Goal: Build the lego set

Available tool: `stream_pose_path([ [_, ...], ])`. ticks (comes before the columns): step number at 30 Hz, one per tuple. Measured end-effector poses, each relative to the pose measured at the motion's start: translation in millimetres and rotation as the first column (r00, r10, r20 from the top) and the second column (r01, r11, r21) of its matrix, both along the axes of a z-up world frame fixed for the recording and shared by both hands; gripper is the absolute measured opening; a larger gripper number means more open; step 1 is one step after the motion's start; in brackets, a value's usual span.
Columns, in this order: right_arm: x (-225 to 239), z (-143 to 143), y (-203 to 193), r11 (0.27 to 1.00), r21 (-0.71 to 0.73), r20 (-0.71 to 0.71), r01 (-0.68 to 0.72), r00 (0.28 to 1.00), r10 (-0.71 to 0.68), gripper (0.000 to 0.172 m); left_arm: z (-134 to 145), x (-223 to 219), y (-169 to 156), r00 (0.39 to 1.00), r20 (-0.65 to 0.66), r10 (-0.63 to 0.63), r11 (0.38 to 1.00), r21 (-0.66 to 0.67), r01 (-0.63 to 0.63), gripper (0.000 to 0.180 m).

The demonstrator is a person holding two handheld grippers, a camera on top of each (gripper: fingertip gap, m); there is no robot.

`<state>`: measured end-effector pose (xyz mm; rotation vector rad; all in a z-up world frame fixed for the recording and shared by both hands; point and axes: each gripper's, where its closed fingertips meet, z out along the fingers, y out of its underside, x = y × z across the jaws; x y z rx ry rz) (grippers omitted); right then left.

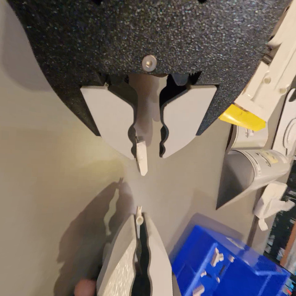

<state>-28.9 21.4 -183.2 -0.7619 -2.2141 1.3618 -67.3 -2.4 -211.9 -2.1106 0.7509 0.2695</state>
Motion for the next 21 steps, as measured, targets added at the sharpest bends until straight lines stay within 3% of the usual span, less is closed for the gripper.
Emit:
stream_pose_path([
  [5, 1.5, -0.7, 0.5, 1.000, 0.011, -0.004, -0.008, 1.000, 0.008, 0.007, -14.4, -0.2, 0.6, 0.999, 0.043, -0.004, 0.992, -0.122, 0.009, 0.027],
  [8, 2.1, -2.1, 2.5, 0.999, 0.038, -0.013, 0.001, 1.000, 0.000, 0.007, -18.4, 3.4, 1.3, 0.998, 0.061, -0.001, 0.987, -0.162, 0.011, 0.013],
  [11, 0.1, -4.6, 7.9, 0.995, 0.100, -0.043, 0.028, 0.999, -0.024, 0.007, -18.0, 6.9, 5.0, 0.997, 0.075, 0.031, 0.985, -0.169, -0.018, 0.012],
  [16, -3.4, -10.8, 14.3, 0.968, 0.242, -0.125, 0.072, 0.991, -0.043, 0.007, -14.6, 27.0, 6.4, 0.955, 0.282, 0.087, 0.968, -0.249, -0.015, 0.008],
  [21, 0.5, -23.2, 7.9, 0.950, 0.311, -0.105, 0.026, 0.994, 0.008, 0.007, -12.3, 47.7, 8.9, 0.887, 0.447, 0.116, 0.945, -0.324, 0.039, 0.006],
])
